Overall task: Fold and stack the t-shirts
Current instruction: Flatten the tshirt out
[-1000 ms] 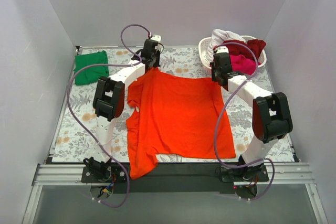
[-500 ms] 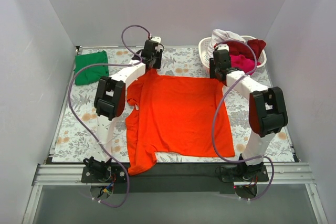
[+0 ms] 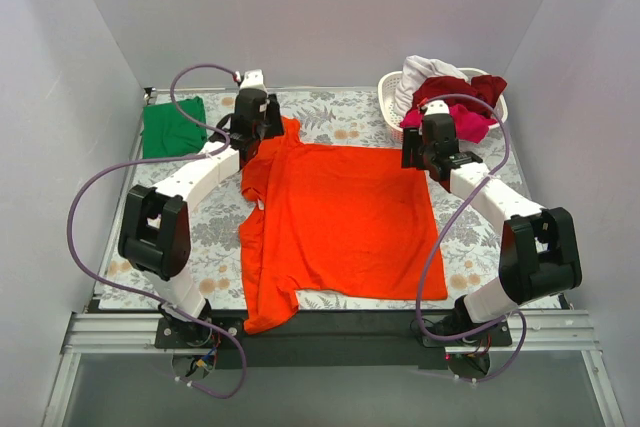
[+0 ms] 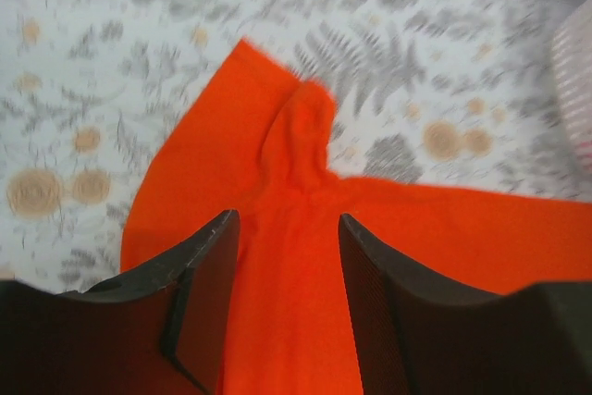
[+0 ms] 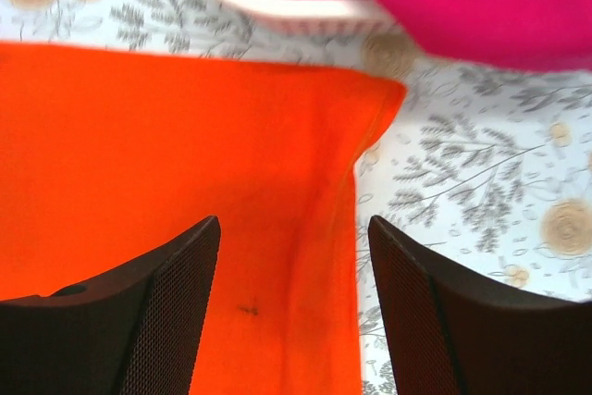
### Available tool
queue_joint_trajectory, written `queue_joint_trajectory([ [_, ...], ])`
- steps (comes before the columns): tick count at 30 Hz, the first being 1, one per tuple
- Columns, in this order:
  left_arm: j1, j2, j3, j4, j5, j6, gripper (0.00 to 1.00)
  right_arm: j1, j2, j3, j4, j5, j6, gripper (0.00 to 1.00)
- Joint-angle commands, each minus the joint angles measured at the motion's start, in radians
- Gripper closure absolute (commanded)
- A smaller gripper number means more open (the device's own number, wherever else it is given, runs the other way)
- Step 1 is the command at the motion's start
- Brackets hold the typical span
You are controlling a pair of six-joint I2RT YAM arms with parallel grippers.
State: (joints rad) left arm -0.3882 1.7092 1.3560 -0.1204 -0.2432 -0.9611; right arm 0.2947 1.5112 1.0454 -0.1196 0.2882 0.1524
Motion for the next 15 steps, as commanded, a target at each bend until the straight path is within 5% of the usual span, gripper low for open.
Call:
queue_joint_trajectory([
  [1,0.037,0.049,-0.13,-0.038,-0.004,-0.103,0.56,0.001,-0.02,-0.065,0.037,-0.093,0.033,0.41],
  [15,0.104,0.105,-0.281,0.016,0.044,-0.169,0.6,0.004,-0.068,-0.199,0.066,-0.118,0.042,0.41],
])
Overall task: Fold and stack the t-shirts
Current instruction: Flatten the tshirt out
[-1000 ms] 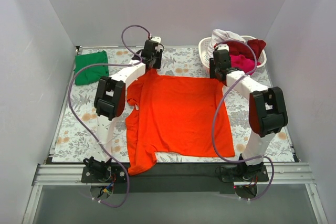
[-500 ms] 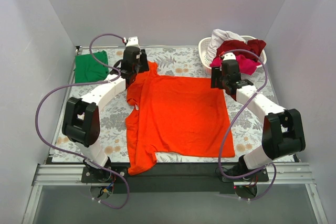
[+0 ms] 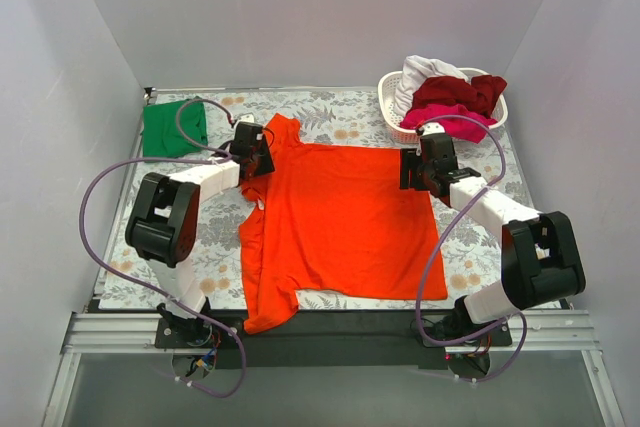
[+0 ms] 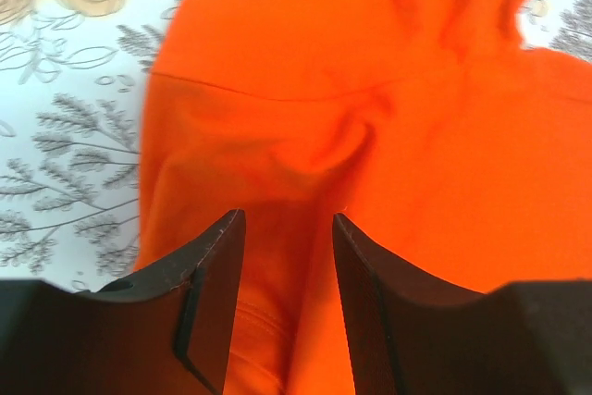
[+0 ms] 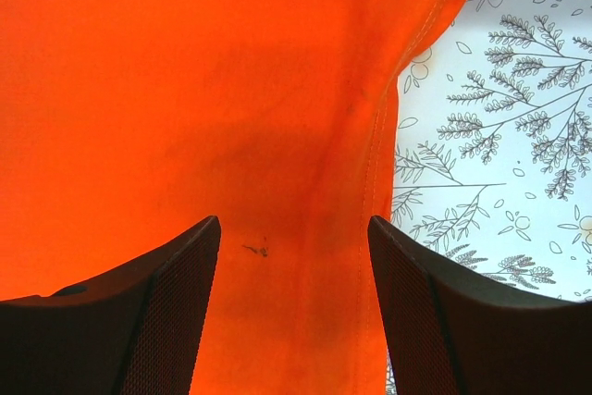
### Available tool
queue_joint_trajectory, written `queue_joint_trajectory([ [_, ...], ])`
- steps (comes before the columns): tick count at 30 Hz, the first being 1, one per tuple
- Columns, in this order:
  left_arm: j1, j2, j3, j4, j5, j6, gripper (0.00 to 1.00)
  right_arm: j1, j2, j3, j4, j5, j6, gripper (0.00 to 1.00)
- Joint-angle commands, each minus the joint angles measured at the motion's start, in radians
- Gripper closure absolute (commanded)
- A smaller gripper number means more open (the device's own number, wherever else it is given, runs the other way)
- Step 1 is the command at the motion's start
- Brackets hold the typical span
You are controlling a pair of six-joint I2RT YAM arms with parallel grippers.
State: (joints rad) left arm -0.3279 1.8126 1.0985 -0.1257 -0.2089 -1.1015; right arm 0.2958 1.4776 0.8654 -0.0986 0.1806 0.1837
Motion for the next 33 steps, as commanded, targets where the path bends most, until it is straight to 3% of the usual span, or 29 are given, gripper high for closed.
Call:
queue_joint_trajectory([
  [1,0.055,0.002,-0.032,0.026,0.011,-0.031,0.6,0.005,-0.034,-0.022,0.046,-0.007,0.011,0.41],
  [15,0.222,0.07,-0.04,0.035,0.074,-0.031,0.62,0.005,-0.002,-0.019,0.045,0.002,0.02,0.41],
  [26,0.276,0.226,0.187,-0.094,0.009,0.015,0.62,0.005,0.024,-0.006,0.042,0.028,0.014,0.4],
  [33,0.285,0.165,0.147,-0.063,0.023,-0.004,0.65,0.005,0.055,0.026,0.042,-0.016,0.014,0.4],
])
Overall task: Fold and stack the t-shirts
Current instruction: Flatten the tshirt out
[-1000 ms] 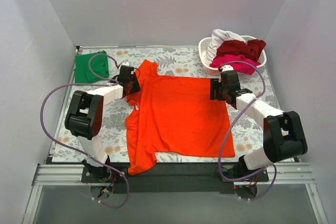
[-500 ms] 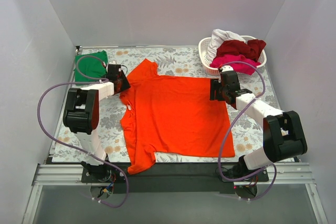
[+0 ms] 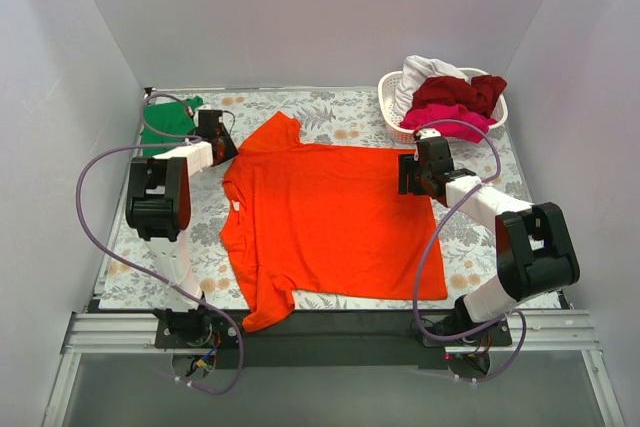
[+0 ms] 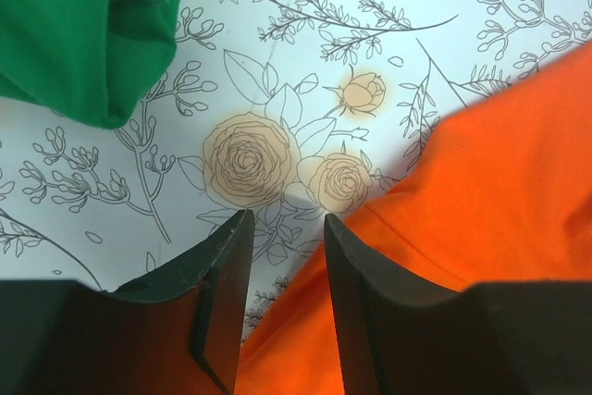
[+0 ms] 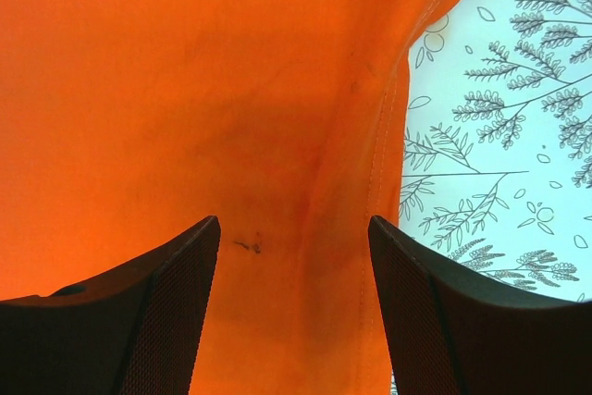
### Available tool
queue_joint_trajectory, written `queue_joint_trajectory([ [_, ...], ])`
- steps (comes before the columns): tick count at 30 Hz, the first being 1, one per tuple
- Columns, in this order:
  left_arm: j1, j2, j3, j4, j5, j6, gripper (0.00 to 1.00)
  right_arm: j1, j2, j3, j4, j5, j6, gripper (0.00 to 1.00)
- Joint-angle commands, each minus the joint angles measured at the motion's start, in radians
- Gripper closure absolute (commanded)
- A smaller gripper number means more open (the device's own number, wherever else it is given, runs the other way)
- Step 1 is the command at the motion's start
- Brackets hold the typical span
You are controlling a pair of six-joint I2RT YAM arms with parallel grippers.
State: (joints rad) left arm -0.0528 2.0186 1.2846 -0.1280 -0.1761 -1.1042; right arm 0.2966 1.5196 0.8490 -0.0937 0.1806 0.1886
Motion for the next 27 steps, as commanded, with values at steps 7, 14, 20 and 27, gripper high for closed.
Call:
queue_joint_trajectory([
  [7,-0.082,-0.221,-0.076,0.046,-0.033,0.041,0.65,0.01,0.008,0.042,0.035,-0.03,0.017,0.4],
  [14,-0.177,-0.204,-0.091,0.09,0.038,0.041,0.65,0.016,0.046,0.073,0.041,-0.027,0.025,0.4],
  [20,-0.176,-0.095,-0.051,0.044,0.07,0.012,0.66,0.018,0.151,0.177,0.045,-0.041,0.009,0.4],
  [27,-0.15,0.015,-0.001,0.015,0.134,-0.011,0.66,0.026,0.335,0.307,0.048,-0.038,0.002,0.41],
])
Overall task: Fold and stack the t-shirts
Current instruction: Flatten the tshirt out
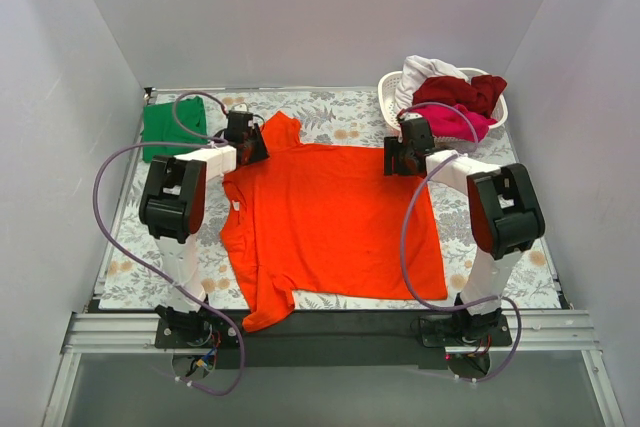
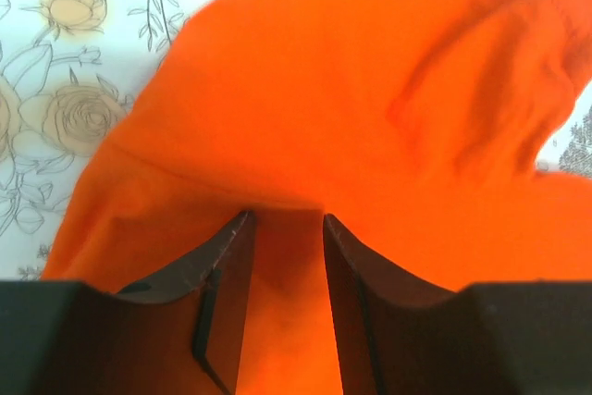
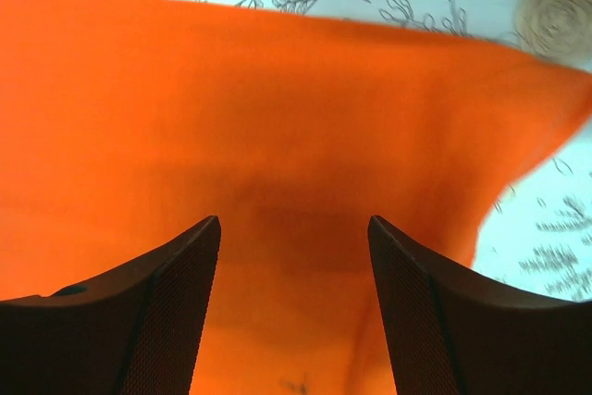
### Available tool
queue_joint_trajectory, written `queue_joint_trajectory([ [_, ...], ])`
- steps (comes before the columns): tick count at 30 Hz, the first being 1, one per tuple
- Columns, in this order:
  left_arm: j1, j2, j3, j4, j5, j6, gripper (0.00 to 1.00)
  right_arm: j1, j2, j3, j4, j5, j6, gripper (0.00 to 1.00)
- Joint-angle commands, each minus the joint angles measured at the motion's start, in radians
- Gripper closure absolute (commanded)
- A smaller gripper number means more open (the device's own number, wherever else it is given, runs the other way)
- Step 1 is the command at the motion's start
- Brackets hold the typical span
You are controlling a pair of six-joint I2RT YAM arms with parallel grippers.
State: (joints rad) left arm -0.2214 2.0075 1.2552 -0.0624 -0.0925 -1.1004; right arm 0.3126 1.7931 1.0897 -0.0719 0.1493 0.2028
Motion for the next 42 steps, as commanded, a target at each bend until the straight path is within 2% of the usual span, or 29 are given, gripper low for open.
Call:
queue_joint_trajectory([
  [1,0.027,0.043,0.03,-0.054,0.059,-0.019,0.66,0.014,0.08,0.075,0.026,-0.007,-0.013,0.41],
  [14,0.152,0.082,0.022,-0.047,0.097,-0.046,0.66,0.095,0.262,0.203,-0.003,-0.037,-0.003,0.42],
  [24,0.159,0.194,0.183,-0.079,0.109,-0.016,0.66,0.088,0.325,0.289,-0.075,0.048,0.001,0.42],
  [31,0.159,0.261,0.294,-0.122,0.112,0.019,0.66,0.048,0.342,0.369,-0.092,0.041,-0.011,0.41],
  [34,0.154,0.228,0.271,-0.084,0.138,0.034,0.66,0.042,0.359,0.417,-0.108,0.039,-0.035,0.41],
  [37,0.123,0.107,0.199,-0.022,0.123,0.062,0.66,0.04,0.354,0.464,-0.112,-0.007,-0.066,0.41],
  [42,0.01,-0.192,0.069,0.033,-0.048,0.114,0.66,0.051,0.263,0.444,-0.075,-0.102,-0.092,0.41],
])
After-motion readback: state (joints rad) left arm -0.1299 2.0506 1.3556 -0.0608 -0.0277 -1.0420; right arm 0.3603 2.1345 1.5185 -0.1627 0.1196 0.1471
